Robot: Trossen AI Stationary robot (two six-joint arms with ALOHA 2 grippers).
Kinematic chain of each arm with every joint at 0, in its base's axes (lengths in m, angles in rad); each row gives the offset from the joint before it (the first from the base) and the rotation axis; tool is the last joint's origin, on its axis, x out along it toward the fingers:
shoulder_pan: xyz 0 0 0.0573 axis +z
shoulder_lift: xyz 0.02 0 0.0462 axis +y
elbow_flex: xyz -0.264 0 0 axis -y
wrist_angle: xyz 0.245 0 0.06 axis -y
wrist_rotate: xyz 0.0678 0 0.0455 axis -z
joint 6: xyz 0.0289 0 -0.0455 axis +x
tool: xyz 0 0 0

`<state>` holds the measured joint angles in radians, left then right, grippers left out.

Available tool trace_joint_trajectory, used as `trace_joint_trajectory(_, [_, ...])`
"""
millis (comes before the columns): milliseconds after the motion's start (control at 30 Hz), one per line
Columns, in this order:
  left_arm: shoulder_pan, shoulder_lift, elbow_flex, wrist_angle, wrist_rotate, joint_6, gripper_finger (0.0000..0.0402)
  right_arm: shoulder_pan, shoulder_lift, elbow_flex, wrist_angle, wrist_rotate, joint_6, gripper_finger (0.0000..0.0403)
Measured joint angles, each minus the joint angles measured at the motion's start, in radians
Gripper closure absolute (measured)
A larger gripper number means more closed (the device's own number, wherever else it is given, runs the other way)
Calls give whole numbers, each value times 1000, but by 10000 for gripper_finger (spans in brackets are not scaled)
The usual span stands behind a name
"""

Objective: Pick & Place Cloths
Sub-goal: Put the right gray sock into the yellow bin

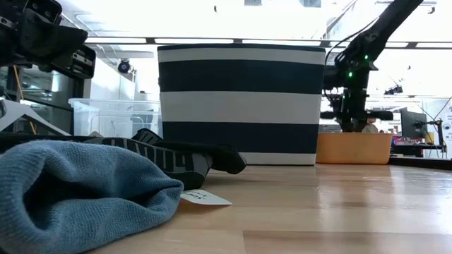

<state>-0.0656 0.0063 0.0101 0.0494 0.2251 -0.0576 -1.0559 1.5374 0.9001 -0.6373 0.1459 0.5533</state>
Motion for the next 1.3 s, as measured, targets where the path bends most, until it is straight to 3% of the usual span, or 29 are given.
trace_joint_trajectory(433, [0, 0, 0, 0, 0, 0, 400, 0, 52, 1, 66, 58, 44, 392])
trace_joint_trajectory(767, [0, 0, 0, 0, 0, 0, 400, 2, 47, 10, 58, 5, 27, 311])
trace_joint_trajectory(1000, [0, 0, 0, 0, 0, 0, 400, 2, -25, 26, 28, 55, 22, 259])
trace_joint_trajectory(1300, [0, 0, 0, 0, 0, 0, 400, 4, -140, 26, 13, 63, 19, 271])
